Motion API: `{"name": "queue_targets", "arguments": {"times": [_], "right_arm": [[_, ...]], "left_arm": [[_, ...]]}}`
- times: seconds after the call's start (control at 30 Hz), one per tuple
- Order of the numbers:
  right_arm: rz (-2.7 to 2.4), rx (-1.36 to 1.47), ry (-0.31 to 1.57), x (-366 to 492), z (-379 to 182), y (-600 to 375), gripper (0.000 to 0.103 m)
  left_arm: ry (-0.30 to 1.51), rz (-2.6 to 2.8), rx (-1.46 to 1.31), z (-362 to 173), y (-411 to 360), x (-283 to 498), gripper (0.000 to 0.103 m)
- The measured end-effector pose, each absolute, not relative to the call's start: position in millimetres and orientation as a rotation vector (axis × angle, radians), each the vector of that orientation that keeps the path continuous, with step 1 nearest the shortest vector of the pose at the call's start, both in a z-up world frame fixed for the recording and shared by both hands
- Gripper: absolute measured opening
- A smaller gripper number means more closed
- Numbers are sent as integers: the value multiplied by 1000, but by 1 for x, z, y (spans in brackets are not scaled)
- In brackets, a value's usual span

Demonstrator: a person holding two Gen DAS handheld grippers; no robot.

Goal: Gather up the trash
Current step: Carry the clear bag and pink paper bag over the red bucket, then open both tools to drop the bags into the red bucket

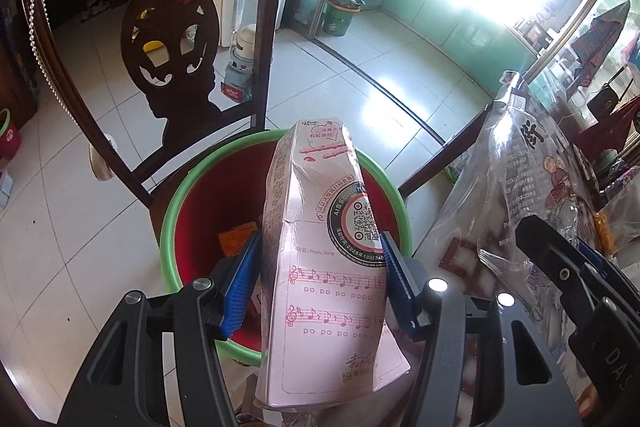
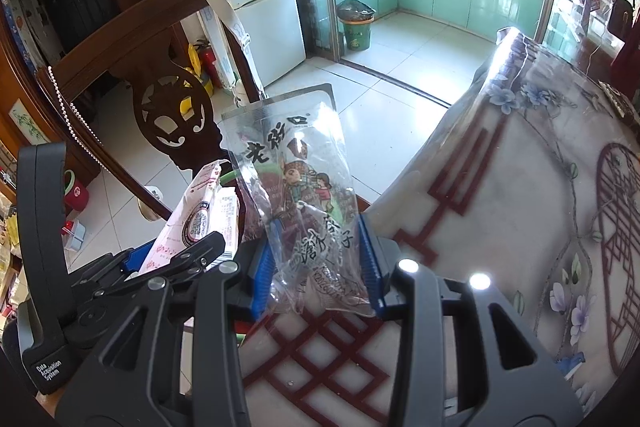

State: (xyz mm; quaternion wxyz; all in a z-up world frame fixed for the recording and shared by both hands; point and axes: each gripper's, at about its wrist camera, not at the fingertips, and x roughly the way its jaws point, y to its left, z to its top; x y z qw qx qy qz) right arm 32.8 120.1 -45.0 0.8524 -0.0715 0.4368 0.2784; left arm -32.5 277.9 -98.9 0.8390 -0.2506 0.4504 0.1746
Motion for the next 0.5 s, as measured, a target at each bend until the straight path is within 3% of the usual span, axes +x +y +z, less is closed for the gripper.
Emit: {"name": "queue_targets", "arguments": {"times": [0.5], "right_arm": [[586, -175, 937, 36, -52, 129, 37]], "left_arm": [[964, 387, -540, -103, 279, -31, 56]]}}
